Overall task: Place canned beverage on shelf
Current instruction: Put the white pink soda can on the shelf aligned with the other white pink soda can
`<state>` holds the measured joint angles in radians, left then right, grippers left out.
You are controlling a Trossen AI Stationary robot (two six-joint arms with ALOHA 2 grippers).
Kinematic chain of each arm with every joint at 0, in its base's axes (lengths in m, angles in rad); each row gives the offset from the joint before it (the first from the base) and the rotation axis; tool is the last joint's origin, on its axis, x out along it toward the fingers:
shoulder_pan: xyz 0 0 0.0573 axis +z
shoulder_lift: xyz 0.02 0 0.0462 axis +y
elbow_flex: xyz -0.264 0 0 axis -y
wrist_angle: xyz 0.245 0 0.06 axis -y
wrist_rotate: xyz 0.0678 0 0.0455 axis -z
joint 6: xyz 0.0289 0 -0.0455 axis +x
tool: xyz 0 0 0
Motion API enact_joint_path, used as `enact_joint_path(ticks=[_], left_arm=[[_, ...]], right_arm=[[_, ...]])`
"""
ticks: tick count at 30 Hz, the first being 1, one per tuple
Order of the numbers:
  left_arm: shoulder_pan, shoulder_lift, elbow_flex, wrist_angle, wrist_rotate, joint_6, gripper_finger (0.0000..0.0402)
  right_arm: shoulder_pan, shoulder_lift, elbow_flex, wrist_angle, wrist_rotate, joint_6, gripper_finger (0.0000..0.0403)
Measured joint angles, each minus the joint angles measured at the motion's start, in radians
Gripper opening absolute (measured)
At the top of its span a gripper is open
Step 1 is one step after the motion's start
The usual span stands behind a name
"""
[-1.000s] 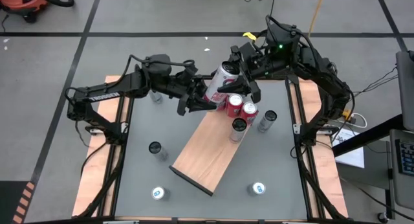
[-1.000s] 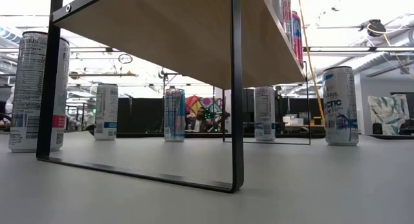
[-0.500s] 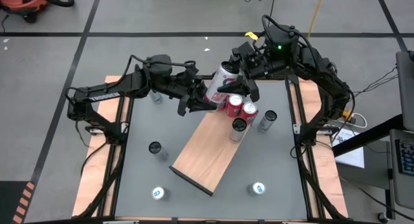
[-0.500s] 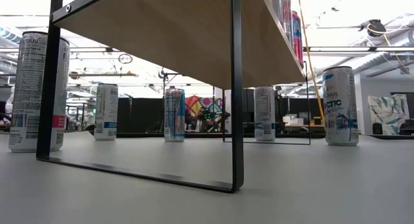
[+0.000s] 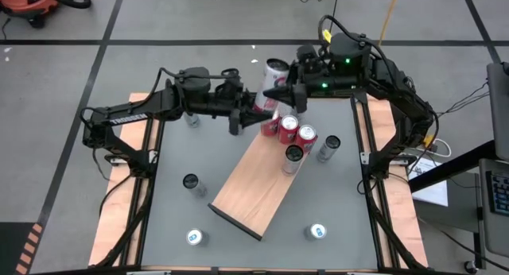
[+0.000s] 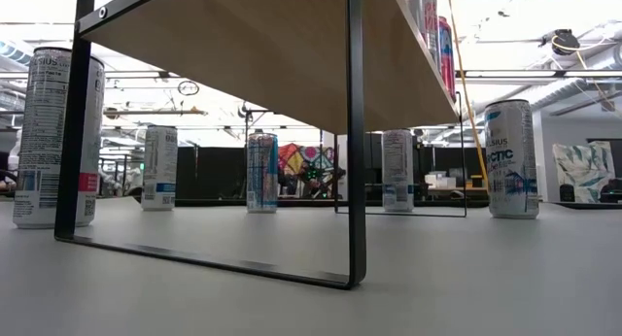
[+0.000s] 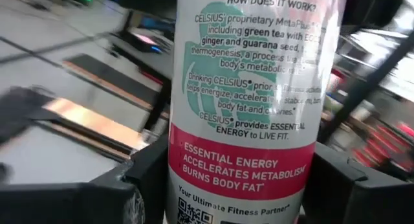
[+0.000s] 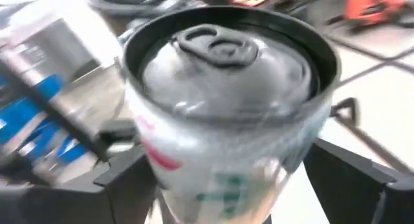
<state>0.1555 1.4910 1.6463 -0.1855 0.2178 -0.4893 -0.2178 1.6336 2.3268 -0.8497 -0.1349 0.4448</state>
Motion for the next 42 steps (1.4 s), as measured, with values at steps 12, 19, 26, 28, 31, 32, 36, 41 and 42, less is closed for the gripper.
enact_joint_path(ticks=[12, 19, 26, 28, 31, 32, 36, 41, 42], left_arm=[[-0.048, 0.0, 0.0, 0.018, -0.366, 0.103, 0.0255], [-0.079, 0.0, 0.0, 0.015, -0.494, 0.169, 0.0255], [-0.083, 0.0, 0.0, 0.008, -0.518, 0.201, 0.0255], [-0.083, 0.0, 0.0, 0.006, -0.521, 0.22, 0.0255], [-0.083, -0.001, 0.0, 0.004, -0.523, 0.237, 0.0255], [-0.083, -0.001, 0.0, 0.0, -0.524, 0.238, 0.0255], [-0.083, -0.002, 0.001, -0.017, -0.529, 0.243, 0.0255], [-0.083, -0.002, 0.002, -0.017, -0.53, 0.242, 0.0255], [-0.083, -0.003, 0.003, -0.015, -0.533, 0.242, 0.0255]], right_arm=[[0.053, -0.004, -0.002, 0.018, 0.324, 0.041, 0.0328], [0.055, -0.004, -0.002, 0.035, 0.369, 0.037, 0.0304], [0.055, 0.004, -0.002, 0.039, 0.366, 0.004, 0.0257], [0.055, 0.007, -0.001, 0.042, 0.365, -0.005, 0.0242], [0.055, 0.007, -0.001, 0.041, 0.365, -0.02, 0.0219], [0.055, 0.007, -0.001, 0.039, 0.365, -0.02, 0.0213], [0.055, 0.008, -0.001, 0.036, 0.363, -0.031, 0.0199], [0.055, 0.009, -0.001, 0.053, 0.363, -0.041, 0.0216], [0.055, 0.009, -0.001, 0.062, 0.363, -0.042, 0.0226]])
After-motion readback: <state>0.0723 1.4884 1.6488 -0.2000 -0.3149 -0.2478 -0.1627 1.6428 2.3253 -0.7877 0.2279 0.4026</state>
